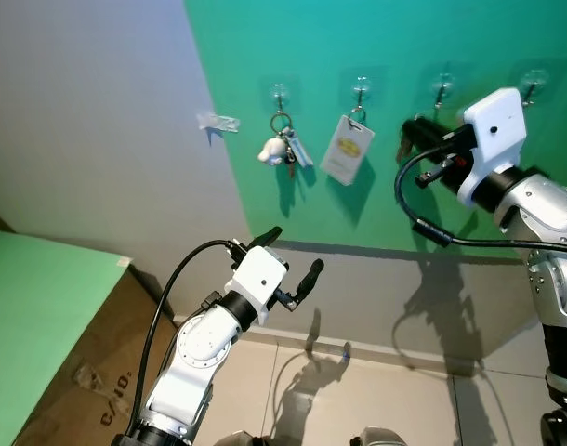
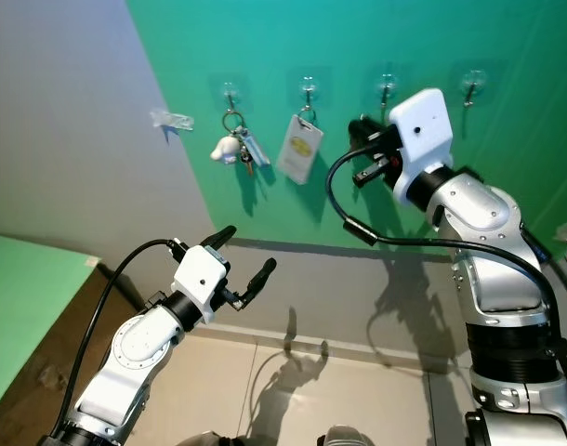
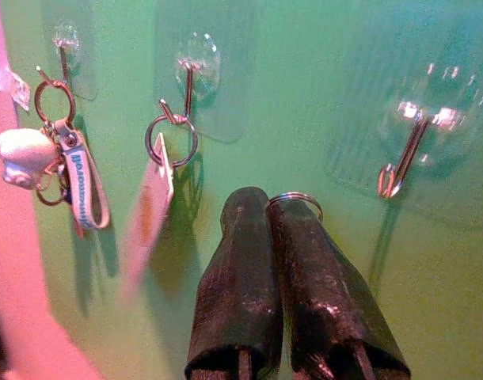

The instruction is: Hang keys on a hook

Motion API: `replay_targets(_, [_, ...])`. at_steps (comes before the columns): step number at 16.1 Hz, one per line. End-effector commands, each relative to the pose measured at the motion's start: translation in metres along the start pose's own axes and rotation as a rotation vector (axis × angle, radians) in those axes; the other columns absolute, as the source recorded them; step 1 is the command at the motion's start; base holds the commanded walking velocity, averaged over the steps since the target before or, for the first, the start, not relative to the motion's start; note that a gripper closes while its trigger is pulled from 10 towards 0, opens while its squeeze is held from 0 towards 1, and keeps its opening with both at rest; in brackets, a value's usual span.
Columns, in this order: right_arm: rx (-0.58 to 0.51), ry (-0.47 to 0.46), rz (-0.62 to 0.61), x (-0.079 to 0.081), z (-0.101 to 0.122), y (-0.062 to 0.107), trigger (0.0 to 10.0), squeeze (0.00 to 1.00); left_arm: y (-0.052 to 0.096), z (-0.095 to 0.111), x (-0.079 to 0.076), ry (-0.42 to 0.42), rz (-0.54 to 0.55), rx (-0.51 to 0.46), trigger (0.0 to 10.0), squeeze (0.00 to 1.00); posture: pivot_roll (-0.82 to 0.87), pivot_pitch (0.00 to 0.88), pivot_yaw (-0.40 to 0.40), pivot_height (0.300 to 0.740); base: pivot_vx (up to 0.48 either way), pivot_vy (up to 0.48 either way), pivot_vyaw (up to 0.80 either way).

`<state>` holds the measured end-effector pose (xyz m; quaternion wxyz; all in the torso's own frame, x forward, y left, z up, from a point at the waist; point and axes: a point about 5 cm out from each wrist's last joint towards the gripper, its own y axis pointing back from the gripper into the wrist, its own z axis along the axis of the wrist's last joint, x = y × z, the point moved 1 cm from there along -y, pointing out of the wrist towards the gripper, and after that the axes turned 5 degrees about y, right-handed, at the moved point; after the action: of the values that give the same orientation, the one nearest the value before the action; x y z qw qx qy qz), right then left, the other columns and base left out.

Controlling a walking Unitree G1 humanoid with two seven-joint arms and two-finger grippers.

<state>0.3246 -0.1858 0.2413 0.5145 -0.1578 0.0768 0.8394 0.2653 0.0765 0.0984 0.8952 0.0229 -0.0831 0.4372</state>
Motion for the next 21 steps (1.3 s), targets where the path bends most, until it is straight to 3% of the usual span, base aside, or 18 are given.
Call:
replay_targets(1, [-0.024,-0.071,-0.003,-0.004,0.005,-0.002,10.0,0.0,-0.001,0.001,0.003,-0.02,-0.002,0.001,10.0,0.0,-0.24,0.031,0.107,0.74,0.0,0.0,0.0])
replay_targets(7, [-0.055,-0.356,-0.006,-0.013,0.007,0.006,10.0,0.0,0.002,0.0,0.001,-0.018,-0.003,0.004,10.0,0.0,-0.25,0.045,0.112,0.74,0.0,0.0,0.0])
replay_targets(16, [-0.139,-0.602,0.088,-0.018,0.017,0.023,10.0,0.0,0.004,-0.001,0.001,-0.013,-0.006,0.012,10.0,0.0,-0.25,0.055,0.119,0.74,0.0,0.0,0.0])
replay_targets(21, [-0.151,-0.596,0.028,-0.027,0.02,0.021,10.0,0.0,0.004,-0.001,0.001,-0.014,-0.004,0.013,10.0,0.0,-0.25,0.056,0.117,0.74,0.0,0.0,0.0])
